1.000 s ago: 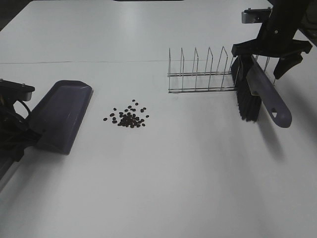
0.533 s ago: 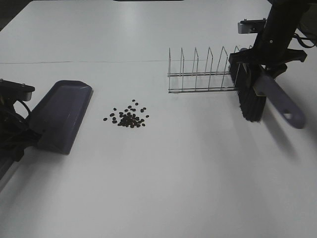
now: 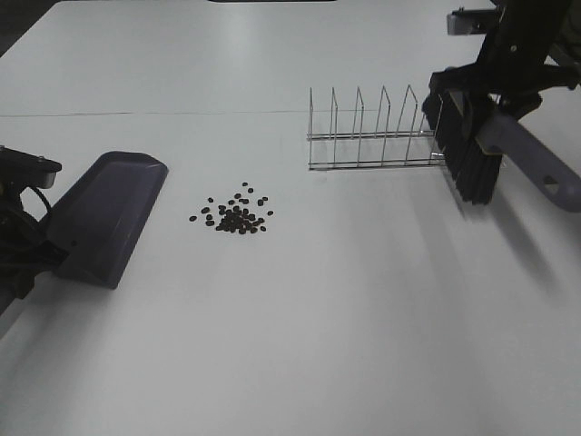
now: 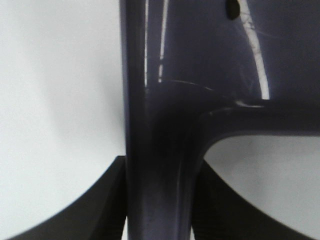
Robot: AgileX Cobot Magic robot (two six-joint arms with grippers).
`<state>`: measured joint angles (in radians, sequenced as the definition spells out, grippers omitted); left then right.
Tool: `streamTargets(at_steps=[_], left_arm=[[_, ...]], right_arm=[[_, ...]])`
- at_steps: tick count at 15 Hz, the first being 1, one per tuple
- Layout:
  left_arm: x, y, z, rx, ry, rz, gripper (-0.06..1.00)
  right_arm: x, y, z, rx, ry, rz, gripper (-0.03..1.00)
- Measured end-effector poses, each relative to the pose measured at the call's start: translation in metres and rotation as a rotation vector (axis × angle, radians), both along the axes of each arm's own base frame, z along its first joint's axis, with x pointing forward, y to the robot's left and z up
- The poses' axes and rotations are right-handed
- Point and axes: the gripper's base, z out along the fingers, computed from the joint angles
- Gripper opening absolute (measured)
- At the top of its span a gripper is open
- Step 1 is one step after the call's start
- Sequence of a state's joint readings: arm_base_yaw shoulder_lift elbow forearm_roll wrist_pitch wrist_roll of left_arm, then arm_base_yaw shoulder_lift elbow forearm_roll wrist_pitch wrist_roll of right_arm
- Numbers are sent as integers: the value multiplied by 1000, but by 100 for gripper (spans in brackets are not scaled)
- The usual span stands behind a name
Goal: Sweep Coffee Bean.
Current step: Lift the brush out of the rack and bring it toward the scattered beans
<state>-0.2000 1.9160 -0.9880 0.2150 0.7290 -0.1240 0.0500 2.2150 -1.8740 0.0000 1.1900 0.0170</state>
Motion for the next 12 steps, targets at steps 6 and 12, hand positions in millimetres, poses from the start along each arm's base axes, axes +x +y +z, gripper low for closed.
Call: streamTargets(at_steps=[6,12], left_arm=[[7,0,7,15,-9,-9,33],[32,-9,13,51,21,-16,33]], right_arm=[[-39,-2,95,7,-164,5,31],[-84,19,40,-53,24,88,31]])
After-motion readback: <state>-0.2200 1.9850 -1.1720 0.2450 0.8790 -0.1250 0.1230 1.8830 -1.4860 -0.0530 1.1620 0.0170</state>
